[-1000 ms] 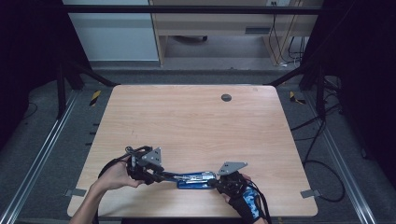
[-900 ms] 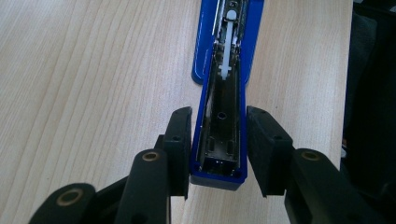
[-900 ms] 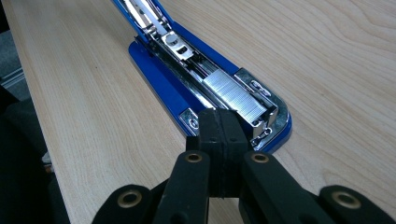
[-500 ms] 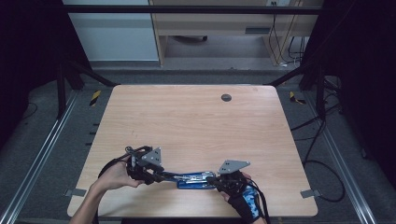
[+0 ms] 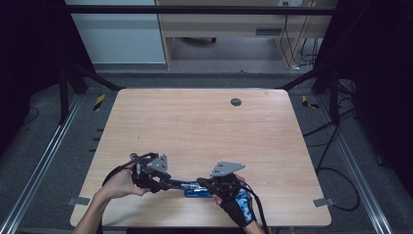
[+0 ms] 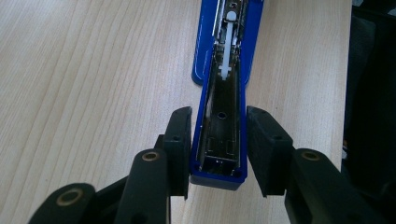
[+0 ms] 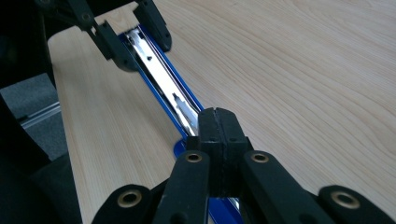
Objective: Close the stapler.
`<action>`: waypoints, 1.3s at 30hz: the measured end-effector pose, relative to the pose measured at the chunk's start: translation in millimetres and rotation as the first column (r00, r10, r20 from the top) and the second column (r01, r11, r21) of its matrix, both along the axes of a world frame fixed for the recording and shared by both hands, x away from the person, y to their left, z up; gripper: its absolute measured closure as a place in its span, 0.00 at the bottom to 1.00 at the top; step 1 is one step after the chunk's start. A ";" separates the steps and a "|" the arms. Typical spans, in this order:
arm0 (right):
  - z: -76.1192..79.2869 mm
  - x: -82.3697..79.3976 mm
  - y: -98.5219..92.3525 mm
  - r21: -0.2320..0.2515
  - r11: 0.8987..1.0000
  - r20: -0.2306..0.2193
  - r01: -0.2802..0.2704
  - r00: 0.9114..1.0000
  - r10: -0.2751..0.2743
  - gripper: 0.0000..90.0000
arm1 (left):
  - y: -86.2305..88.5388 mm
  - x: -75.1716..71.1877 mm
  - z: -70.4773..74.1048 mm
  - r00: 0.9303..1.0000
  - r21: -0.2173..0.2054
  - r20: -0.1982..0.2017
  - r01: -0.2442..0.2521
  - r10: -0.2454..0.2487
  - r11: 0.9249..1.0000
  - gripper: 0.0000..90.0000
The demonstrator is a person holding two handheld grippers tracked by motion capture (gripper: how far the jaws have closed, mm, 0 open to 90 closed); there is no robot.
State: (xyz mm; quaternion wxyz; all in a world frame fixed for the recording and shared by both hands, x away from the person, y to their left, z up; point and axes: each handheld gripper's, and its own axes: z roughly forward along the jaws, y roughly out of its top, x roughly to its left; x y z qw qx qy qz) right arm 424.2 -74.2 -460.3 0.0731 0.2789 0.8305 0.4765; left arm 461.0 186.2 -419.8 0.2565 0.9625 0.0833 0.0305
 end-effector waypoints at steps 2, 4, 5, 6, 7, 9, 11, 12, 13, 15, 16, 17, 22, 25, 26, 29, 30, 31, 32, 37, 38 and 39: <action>0.2 1.8 7.6 -0.001 1.000 -0.003 -0.008 1.000 0.008 1.00 | -0.1 -0.1 0.1 1.000 0.001 0.000 0.000 0.000 1.000 0.69; -0.2 3.8 16.5 0.003 1.000 -0.005 -0.018 1.000 0.018 1.00 | 0.0 -0.1 0.1 1.000 0.000 0.000 0.000 0.000 1.000 0.69; -0.5 4.5 20.5 0.001 1.000 -0.005 -0.022 1.000 0.022 1.00 | 0.0 -0.1 0.0 1.000 0.000 0.000 0.000 0.000 1.000 0.69; -0.8 4.9 23.5 -0.001 1.000 -0.006 -0.023 1.000 0.023 1.00 | 0.0 -0.2 0.1 1.000 -0.001 0.001 0.000 0.000 1.000 0.69; -1.3 5.6 27.2 -0.002 1.000 -0.007 -0.030 1.000 0.030 1.00 | 0.0 -0.3 0.0 1.000 0.000 0.001 -0.001 0.001 1.000 0.69; -2.2 6.7 33.8 -0.004 0.999 -0.006 -0.036 0.999 0.036 1.00 | 0.0 -0.5 0.1 1.000 0.001 0.003 -0.001 0.001 1.000 0.69; -3.1 7.6 38.9 -0.002 0.999 -0.006 -0.041 0.999 0.041 1.00 | 0.0 -0.4 -0.1 1.000 -0.002 0.001 -0.001 0.001 1.000 0.69; -3.3 7.8 41.0 -0.004 0.999 -0.005 -0.043 0.999 0.043 1.00 | 0.1 -0.4 -0.1 1.000 -0.002 0.001 -0.001 0.001 1.000 0.69; -3.6 7.8 42.5 -0.003 0.999 -0.007 -0.044 0.999 0.044 1.00 | 0.2 -0.3 -0.2 1.000 -0.003 0.002 -0.001 0.001 1.000 0.69; -4.4 8.0 45.3 -0.005 0.999 -0.009 -0.049 0.999 0.049 1.00 | 0.3 -0.3 -0.3 1.000 -0.004 0.001 -0.002 0.002 1.000 0.69; -5.1 7.9 46.5 -0.006 0.999 -0.008 -0.048 0.999 0.048 1.00 | 0.3 -0.3 -0.3 1.000 -0.004 0.001 -0.001 0.001 1.000 0.69; -5.7 8.2 46.9 -0.008 0.999 -0.006 -0.052 0.999 0.052 1.00 | 0.3 -0.2 -0.4 1.000 -0.004 0.001 -0.001 0.001 1.000 0.69; -9.5 8.0 50.2 -0.016 0.999 -0.011 -0.050 0.999 0.049 1.00 | 0.4 -0.3 -0.4 1.000 -0.005 0.003 -0.002 0.002 1.000 0.69; -10.8 8.3 51.0 -0.018 0.999 -0.010 -0.048 0.999 0.048 1.00 | 0.5 -0.3 -0.5 1.000 -0.005 0.003 -0.002 0.002 1.000 0.69; -11.2 8.4 51.4 -0.017 0.999 -0.009 -0.045 0.999 0.045 1.00 | 0.5 -0.5 -0.7 1.000 -0.008 0.006 -0.003 0.003 1.000 0.69; -11.7 8.4 51.5 -0.015 0.999 -0.005 -0.042 0.999 0.042 1.00 | 0.5 -0.3 -0.8 1.000 -0.005 0.008 -0.005 0.006 1.000 0.69; -11.9 8.3 51.5 -0.014 0.999 -0.004 -0.042 0.999 0.042 1.00 | 0.7 -0.1 -1.0 1.000 -0.007 0.007 -0.007 0.007 1.000 0.68; -12.0 8.1 51.5 -0.013 0.999 -0.003 -0.040 0.999 0.040 1.00 | 0.8 -0.2 -0.9 1.000 -0.007 0.007 -0.009 0.009 1.000 0.68; -12.1 8.1 51.6 -0.012 0.999 -0.003 -0.039 0.999 0.039 1.00 | 0.9 -0.5 -0.9 1.000 -0.010 0.009 -0.011 0.012 1.000 0.68; -12.5 8.1 51.3 -0.010 0.999 0.000 -0.040 0.999 0.040 1.00 | 4.7 -3.5 4.6 0.999 -0.072 0.021 -0.028 0.030 0.997 0.66; -12.7 8.1 51.5 -0.011 0.999 0.000 -0.040 0.999 0.040 1.00 | 6.4 -4.1 6.8 0.999 -0.092 0.027 -0.028 0.031 0.995 0.65; -12.9 7.8 51.9 -0.014 0.999 0.001 -0.040 0.999 0.040 1.00 | 8.7 -4.4 10.5 0.998 -0.103 0.037 -0.038 0.042 0.994 0.64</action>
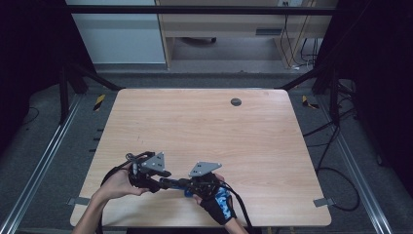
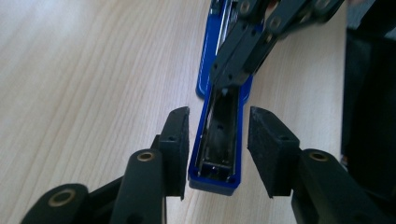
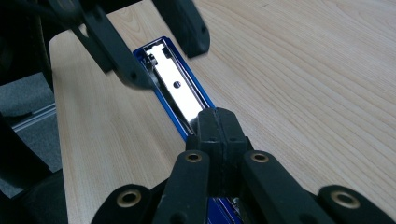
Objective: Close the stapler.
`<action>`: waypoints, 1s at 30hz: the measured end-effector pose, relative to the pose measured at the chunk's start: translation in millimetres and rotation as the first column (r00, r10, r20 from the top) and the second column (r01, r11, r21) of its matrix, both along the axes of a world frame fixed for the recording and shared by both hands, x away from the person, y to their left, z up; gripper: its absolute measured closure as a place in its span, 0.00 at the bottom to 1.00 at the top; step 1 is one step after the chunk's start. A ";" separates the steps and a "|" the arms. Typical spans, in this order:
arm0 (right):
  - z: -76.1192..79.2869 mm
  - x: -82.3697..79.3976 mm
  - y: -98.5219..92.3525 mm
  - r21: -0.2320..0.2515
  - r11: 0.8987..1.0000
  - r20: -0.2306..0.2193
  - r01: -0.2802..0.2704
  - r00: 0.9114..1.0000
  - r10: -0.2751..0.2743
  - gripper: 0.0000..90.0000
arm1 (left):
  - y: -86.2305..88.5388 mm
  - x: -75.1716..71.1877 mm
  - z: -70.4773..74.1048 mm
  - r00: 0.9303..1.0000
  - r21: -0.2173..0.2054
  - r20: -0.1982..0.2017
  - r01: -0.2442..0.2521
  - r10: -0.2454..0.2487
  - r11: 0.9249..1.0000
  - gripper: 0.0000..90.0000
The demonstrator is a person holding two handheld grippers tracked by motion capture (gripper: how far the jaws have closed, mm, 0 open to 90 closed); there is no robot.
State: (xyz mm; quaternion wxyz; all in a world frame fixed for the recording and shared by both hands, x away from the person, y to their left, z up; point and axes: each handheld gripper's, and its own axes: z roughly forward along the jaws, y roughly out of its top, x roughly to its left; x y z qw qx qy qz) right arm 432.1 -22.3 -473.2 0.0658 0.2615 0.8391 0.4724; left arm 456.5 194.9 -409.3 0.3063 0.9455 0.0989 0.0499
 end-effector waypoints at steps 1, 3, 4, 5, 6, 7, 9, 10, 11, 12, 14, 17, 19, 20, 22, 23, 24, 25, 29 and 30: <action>-0.2 -0.3 0.5 -0.003 1.000 0.003 0.000 1.000 0.000 1.00 | 1.6 0.3 2.4 1.000 0.000 0.014 -0.003 0.003 1.000 0.63; -0.4 -0.2 0.7 -0.003 1.000 0.002 0.000 1.000 0.000 1.00 | 6.4 0.6 7.0 0.999 -0.028 0.029 -0.028 0.029 0.999 0.63; -0.4 -0.2 0.6 0.000 1.000 -0.001 0.001 1.000 -0.001 1.00 | 7.7 0.5 7.8 0.998 -0.042 0.033 -0.046 0.048 0.998 0.62; -0.5 -0.1 0.5 0.000 1.000 -0.002 0.000 1.000 0.000 1.00 | 10.7 1.2 9.8 0.997 -0.053 0.049 -0.063 0.066 0.997 0.62; -0.4 -0.1 0.5 0.000 1.000 -0.001 0.000 1.000 0.000 1.00 | 12.7 1.5 10.5 0.995 -0.078 0.050 -0.085 0.089 0.993 0.61; -0.3 -0.2 0.6 -0.001 1.000 -0.002 0.001 1.000 -0.001 1.00 | 14.3 1.7 11.1 0.992 -0.092 0.058 -0.103 0.109 0.990 0.59; -0.4 -0.2 0.5 -0.001 1.000 -0.001 0.000 1.000 0.000 1.00 | 18.6 2.7 12.2 0.984 -0.127 0.074 -0.153 0.163 0.980 0.57; -0.4 -0.1 0.5 0.000 1.000 -0.002 0.000 1.000 0.000 1.00 | 21.3 3.5 12.9 0.979 -0.137 0.083 -0.172 0.184 0.975 0.57; -0.4 -0.1 0.5 -0.001 1.000 -0.001 0.000 1.000 0.000 1.00 | 23.4 3.9 13.0 0.972 -0.155 0.087 -0.202 0.217 0.967 0.57; -0.4 -0.2 0.5 0.000 1.000 -0.001 0.001 1.000 -0.001 1.00 | 25.4 4.0 12.7 0.965 -0.177 0.093 -0.228 0.246 0.957 0.57; -0.3 -0.3 0.5 -0.001 1.000 -0.002 0.001 1.000 -0.001 1.00 | 29.5 4.5 12.3 0.946 -0.213 0.108 -0.278 0.305 0.937 0.54; -0.3 -0.3 0.4 -0.001 1.000 -0.001 0.001 1.000 -0.001 1.00 | 37.7 5.0 10.8 0.915 -0.262 0.121 -0.344 0.384 0.902 0.51; -0.3 -0.4 0.2 0.000 1.000 -0.002 0.001 1.000 -0.001 1.00 | 43.5 4.8 8.3 0.896 -0.289 0.112 -0.384 0.429 0.877 0.50; -0.3 -0.5 0.1 0.000 1.000 -0.001 0.001 1.000 -0.001 1.00 | 46.1 4.7 6.6 0.887 -0.294 0.111 -0.402 0.448 0.867 0.50; -0.2 -0.6 -0.5 -0.002 1.000 -0.001 -0.001 1.000 0.001 1.00 | 51.4 3.7 1.3 0.866 -0.302 0.116 -0.436 0.487 0.848 0.49; -0.3 -0.7 -0.8 -0.002 1.000 -0.001 -0.002 1.000 0.002 1.00 | 53.5 3.2 -1.1 0.857 -0.304 0.116 -0.450 0.502 0.839 0.49; -0.4 -0.7 -1.2 -0.001 1.000 0.001 -0.003 1.000 0.003 1.00 | 55.9 2.3 -4.1 0.849 -0.309 0.117 -0.462 0.515 0.831 0.49; -0.4 -1.0 -1.7 -0.001 1.000 -0.003 -0.002 1.000 0.002 1.00 | 57.2 1.6 -5.9 0.846 -0.315 0.117 -0.465 0.520 0.827 0.49; -0.2 -1.2 -2.7 -0.002 1.000 -0.003 -0.005 1.000 0.005 1.00 | 61.0 -1.6 -14.8 0.827 -0.328 0.121 -0.489 0.549 0.808 0.49; -0.2 -1.3 -3.0 -0.001 1.000 -0.004 -0.005 1.000 0.005 1.00 | 61.5 -2.4 -16.9 0.821 -0.328 0.122 -0.497 0.558 0.803 0.48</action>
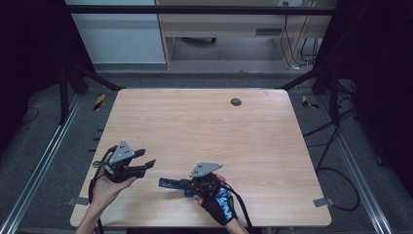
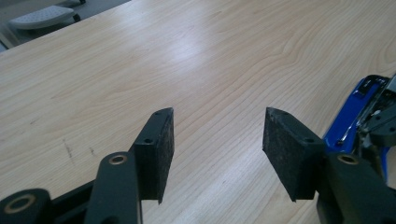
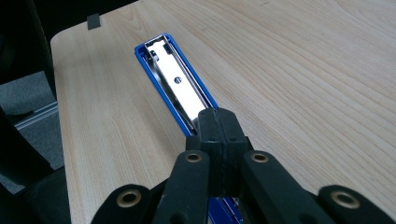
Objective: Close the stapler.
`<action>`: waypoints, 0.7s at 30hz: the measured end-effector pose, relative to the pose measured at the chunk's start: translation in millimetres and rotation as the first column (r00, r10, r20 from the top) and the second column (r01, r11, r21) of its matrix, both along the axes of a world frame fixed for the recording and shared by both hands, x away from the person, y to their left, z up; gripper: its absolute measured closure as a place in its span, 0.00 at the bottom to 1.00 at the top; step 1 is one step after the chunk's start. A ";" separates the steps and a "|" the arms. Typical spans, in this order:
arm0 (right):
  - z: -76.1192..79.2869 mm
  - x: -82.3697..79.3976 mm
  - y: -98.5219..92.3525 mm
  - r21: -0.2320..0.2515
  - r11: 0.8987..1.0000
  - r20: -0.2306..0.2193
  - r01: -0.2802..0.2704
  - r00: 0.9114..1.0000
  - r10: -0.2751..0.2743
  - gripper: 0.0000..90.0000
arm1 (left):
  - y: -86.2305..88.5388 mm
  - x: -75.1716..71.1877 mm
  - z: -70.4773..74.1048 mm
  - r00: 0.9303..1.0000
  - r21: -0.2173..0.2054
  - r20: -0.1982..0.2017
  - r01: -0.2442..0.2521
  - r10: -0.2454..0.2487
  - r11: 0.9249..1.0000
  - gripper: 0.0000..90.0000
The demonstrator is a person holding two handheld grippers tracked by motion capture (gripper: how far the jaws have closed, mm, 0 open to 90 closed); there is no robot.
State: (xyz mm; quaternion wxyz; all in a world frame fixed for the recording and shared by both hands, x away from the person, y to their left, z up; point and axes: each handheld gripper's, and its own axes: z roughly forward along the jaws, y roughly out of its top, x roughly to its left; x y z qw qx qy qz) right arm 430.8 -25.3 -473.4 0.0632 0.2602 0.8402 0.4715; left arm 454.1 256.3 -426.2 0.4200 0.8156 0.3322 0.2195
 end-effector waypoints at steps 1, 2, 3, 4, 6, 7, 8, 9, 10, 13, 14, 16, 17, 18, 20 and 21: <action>0.0 -0.1 -0.2 0.002 1.000 -0.001 0.001 1.000 -0.001 1.00 | 0.8 -0.4 -2.1 1.000 0.002 0.000 -0.010 0.010 1.000 0.49; 0.0 -0.1 -0.5 0.003 1.000 -0.002 0.001 1.000 -0.001 1.00 | 1.6 -0.7 -3.4 1.000 0.001 0.001 -0.021 0.021 1.000 0.49; 0.1 -0.2 -0.8 0.002 1.000 -0.002 0.000 1.000 0.000 1.00 | 2.3 -1.0 -4.4 0.999 -0.004 0.002 -0.034 0.034 0.999 0.49; 0.2 -0.2 -1.0 0.002 1.000 -0.003 -0.001 1.000 0.001 1.00 | 2.8 -1.2 -5.1 0.999 -0.008 0.001 -0.038 0.038 0.999 0.49; 0.6 -0.5 -1.2 0.004 1.000 -0.002 0.000 1.000 0.000 1.00 | 3.2 -2.6 -7.6 0.999 -0.010 0.010 -0.053 0.054 0.999 0.49; 0.7 -0.4 -1.5 0.004 1.000 -0.002 -0.001 1.000 0.001 1.00 | 3.6 -3.4 -9.0 0.998 -0.004 0.020 -0.061 0.061 0.998 0.49; 0.8 -0.4 -1.7 0.006 1.000 -0.002 0.000 1.000 0.000 1.00 | 4.0 -3.8 -10.4 0.998 -0.008 0.023 -0.060 0.060 0.998 0.49; 1.0 -0.3 -2.1 0.004 1.000 -0.001 -0.003 1.000 0.003 1.00 | 4.8 -4.6 -11.8 0.997 -0.009 0.028 -0.069 0.069 0.998 0.48; 1.3 -0.4 -2.3 0.005 1.000 0.000 -0.002 1.000 0.002 1.00 | 5.8 -5.1 -12.8 0.997 -0.006 0.032 -0.074 0.074 0.997 0.48; 1.8 -0.4 -2.9 0.008 1.000 0.002 -0.001 1.000 0.001 1.00 | 7.7 -7.1 -17.1 0.997 -0.004 0.025 -0.079 0.079 0.997 0.49; 2.1 -0.4 -3.1 0.008 1.000 0.001 0.001 1.000 -0.001 1.00 | 7.9 -7.3 -18.5 0.997 0.001 0.025 -0.077 0.077 0.997 0.49; 2.6 -0.4 -3.7 0.010 1.000 0.002 0.002 1.000 -0.002 1.00 | 9.0 -7.5 -22.4 0.996 0.003 0.044 -0.072 0.071 0.997 0.49; 2.8 -0.4 -4.1 0.010 1.000 0.003 0.001 1.000 -0.001 1.00 | 9.9 -7.4 -24.4 0.997 0.002 0.053 -0.063 0.063 0.998 0.49; 3.1 -0.5 -4.5 0.012 1.000 0.002 0.003 1.000 -0.003 1.00 | 10.1 -7.3 -25.7 0.998 -0.006 0.041 -0.053 0.053 0.999 0.52; 3.7 -0.8 -5.6 0.013 1.000 0.003 0.004 1.000 -0.004 1.00 | 9.9 -7.6 -27.8 0.998 -0.003 0.034 -0.048 0.048 0.999 0.55; 4.0 -0.8 -6.3 0.016 1.000 0.003 0.005 1.000 -0.006 1.00 | 9.9 -7.6 -28.5 0.998 -0.003 0.034 -0.049 0.049 0.999 0.56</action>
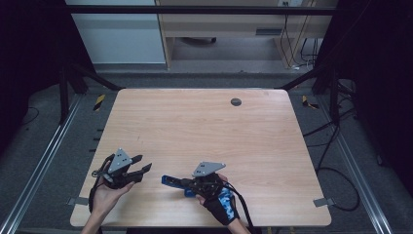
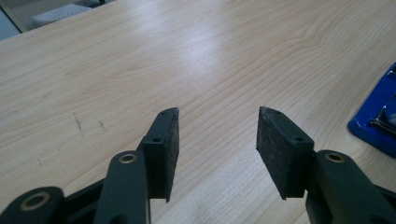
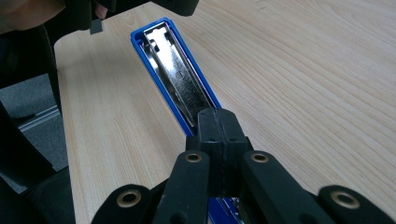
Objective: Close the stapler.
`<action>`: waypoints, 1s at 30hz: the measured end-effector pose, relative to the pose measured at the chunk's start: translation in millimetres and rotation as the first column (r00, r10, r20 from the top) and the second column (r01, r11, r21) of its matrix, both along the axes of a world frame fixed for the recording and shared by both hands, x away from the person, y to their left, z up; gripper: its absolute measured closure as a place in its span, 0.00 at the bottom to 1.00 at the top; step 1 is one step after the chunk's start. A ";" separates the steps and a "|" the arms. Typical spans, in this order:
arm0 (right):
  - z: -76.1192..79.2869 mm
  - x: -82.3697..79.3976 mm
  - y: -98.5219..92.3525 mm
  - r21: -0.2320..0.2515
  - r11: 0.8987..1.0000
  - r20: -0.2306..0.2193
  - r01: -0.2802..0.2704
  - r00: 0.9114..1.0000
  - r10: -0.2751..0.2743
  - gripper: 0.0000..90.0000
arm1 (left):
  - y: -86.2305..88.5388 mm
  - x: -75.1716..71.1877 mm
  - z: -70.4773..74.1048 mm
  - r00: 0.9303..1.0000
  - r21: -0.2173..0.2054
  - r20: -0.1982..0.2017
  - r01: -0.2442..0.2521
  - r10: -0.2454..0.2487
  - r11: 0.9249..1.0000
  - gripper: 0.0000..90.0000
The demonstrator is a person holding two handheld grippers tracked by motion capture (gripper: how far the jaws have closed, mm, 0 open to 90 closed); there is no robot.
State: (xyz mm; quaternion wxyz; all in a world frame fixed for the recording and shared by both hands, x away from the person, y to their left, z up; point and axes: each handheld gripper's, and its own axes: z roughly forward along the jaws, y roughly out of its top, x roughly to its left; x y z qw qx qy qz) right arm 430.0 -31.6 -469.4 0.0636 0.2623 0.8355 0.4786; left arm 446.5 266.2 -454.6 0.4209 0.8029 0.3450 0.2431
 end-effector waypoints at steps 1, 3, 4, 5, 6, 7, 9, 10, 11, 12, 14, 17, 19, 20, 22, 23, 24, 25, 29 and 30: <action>0.3 0.0 -0.7 0.001 1.000 -0.001 0.000 1.000 0.000 1.00 | 0.1 0.5 -1.3 1.000 -0.016 -0.016 -0.007 0.006 1.000 0.56; 1.4 -0.1 -2.3 0.003 1.000 0.001 0.001 1.000 -0.001 1.00 | 0.5 0.5 -3.0 1.000 -0.015 -0.013 -0.017 0.017 1.000 0.56; 1.7 -0.4 -2.8 0.004 1.000 0.001 0.004 1.000 -0.004 1.00 | 0.4 0.7 -4.3 1.000 -0.006 -0.014 -0.024 0.024 1.000 0.55; 2.2 -0.5 -3.7 0.004 1.000 0.004 0.003 1.000 -0.003 1.00 | 0.4 0.7 -5.4 0.999 0.003 -0.020 -0.030 0.030 1.000 0.54; 2.8 -0.8 -4.7 0.005 1.000 0.004 0.005 1.000 -0.005 1.00 | 0.0 0.3 -7.4 0.999 0.003 -0.014 -0.036 0.036 0.999 0.55; 3.5 -0.9 -6.2 0.006 1.000 0.005 0.007 1.000 -0.007 1.00 | 0.1 0.3 -8.1 0.999 0.008 -0.015 -0.039 0.039 0.999 0.55; 4.6 -1.2 -9.1 0.009 1.000 0.008 0.009 1.000 -0.009 1.00 | 0.7 0.2 -8.5 0.998 0.008 -0.019 -0.052 0.052 0.999 0.55; 5.0 -1.5 -10.6 0.013 1.000 0.005 0.014 1.000 -0.015 1.00 | 0.6 0.1 -8.6 0.998 0.007 -0.017 -0.054 0.054 0.998 0.55; 5.2 -1.5 -11.9 0.014 1.000 0.006 0.017 1.000 -0.017 1.00 | 0.3 0.0 -9.1 0.998 0.007 -0.013 -0.059 0.059 0.998 0.55; 5.5 -1.4 -14.2 0.018 1.000 0.005 0.018 1.000 -0.018 1.00 | 0.1 -0.1 -9.4 0.998 0.008 -0.013 -0.062 0.062 0.998 0.55; 5.8 -1.8 -16.5 0.022 0.999 0.002 0.023 1.000 -0.023 1.00 | -0.3 -0.1 -10.3 0.997 0.013 -0.019 -0.068 0.068 0.998 0.54; 6.9 -2.5 -21.1 0.024 0.999 -0.002 0.033 0.999 -0.033 1.00 | -0.1 0.2 -11.1 0.997 0.011 -0.025 -0.070 0.070 0.997 0.53; 7.5 -2.7 -25.4 0.025 0.999 -0.001 0.038 0.999 -0.038 1.00 | 0.5 0.3 -11.3 0.997 0.011 -0.025 -0.074 0.074 0.997 0.53; 7.8 -2.7 -28.6 0.023 0.999 -0.001 0.044 0.999 -0.044 1.00 | 0.9 0.4 -11.4 0.997 0.013 -0.025 -0.076 0.076 0.997 0.53; 8.0 -2.8 -33.9 0.022 0.998 -0.005 0.053 0.999 -0.053 1.00 | 1.9 0.1 -11.7 0.996 0.008 -0.020 -0.087 0.087 0.996 0.52; 7.7 -2.9 -35.6 0.034 0.998 -0.010 0.051 0.999 -0.051 1.00 | 2.6 0.0 -11.7 0.996 0.005 -0.020 -0.091 0.091 0.996 0.52; 7.7 -3.8 -36.0 0.038 0.998 -0.015 0.053 0.999 -0.053 1.00 | 3.4 -0.3 -11.4 0.995 0.007 -0.022 -0.095 0.095 0.995 0.52; 7.8 -4.7 -35.6 0.033 0.998 -0.009 0.052 0.999 -0.051 1.00 | 3.7 -0.4 -11.3 0.995 0.006 -0.020 -0.097 0.097 0.995 0.52; 7.5 -6.2 -35.0 0.025 0.999 -0.010 0.046 0.999 -0.045 1.00 | 5.1 -0.9 -10.8 0.994 0.000 -0.024 -0.108 0.108 0.994 0.52; 7.6 -6.0 -35.5 0.028 0.998 -0.012 0.050 0.999 -0.049 1.00 | 5.3 -0.9 -10.8 0.994 0.000 -0.024 -0.110 0.110 0.994 0.52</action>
